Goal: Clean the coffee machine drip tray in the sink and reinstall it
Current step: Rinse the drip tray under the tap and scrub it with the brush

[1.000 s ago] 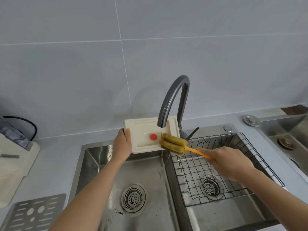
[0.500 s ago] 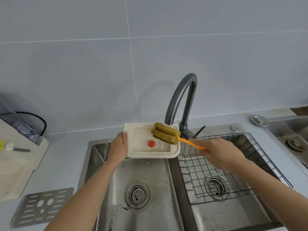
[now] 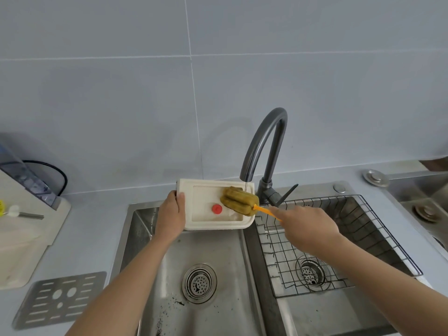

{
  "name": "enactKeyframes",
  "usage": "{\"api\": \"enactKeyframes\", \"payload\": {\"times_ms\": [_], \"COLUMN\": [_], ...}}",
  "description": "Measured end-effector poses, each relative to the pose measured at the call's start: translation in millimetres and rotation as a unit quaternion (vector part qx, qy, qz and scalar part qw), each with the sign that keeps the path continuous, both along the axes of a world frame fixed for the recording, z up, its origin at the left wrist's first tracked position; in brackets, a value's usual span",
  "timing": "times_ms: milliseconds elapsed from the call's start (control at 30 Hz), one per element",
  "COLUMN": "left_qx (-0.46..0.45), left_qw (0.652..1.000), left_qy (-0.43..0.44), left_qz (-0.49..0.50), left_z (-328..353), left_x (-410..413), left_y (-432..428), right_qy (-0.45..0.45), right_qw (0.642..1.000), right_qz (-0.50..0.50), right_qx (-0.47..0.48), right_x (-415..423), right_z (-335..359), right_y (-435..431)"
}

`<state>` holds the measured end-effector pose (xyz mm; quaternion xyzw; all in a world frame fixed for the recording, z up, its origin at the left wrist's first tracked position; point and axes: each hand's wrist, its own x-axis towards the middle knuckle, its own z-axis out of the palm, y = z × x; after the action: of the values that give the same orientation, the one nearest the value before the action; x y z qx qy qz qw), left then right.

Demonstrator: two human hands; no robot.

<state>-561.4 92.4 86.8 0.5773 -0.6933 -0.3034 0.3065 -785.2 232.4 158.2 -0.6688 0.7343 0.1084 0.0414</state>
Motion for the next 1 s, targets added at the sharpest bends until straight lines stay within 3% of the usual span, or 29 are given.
{"api": "enactKeyframes", "payload": {"times_ms": [233, 767, 1000], "left_qx": [-0.038, -0.144, -0.138], "left_qw": [0.999, 0.977, 0.98], "left_qy": [0.001, -0.149, -0.141], "left_qz": [0.007, -0.056, -0.003], "left_z": [6.4, 33.4, 36.0], "left_x": [-5.4, -19.8, -15.6], "left_y": [3.3, 13.5, 7.7], "right_qy": [0.006, 0.028, 0.021], "right_qw": [1.0, 0.998, 0.996], "right_qz": [0.001, 0.01, -0.035], "right_qx": [0.024, 0.054, 0.077], "right_x": [2.9, 0.3, -6.9], "right_z": [-3.2, 2.1, 0.9], "right_y": [10.2, 24.5, 38.3]}}
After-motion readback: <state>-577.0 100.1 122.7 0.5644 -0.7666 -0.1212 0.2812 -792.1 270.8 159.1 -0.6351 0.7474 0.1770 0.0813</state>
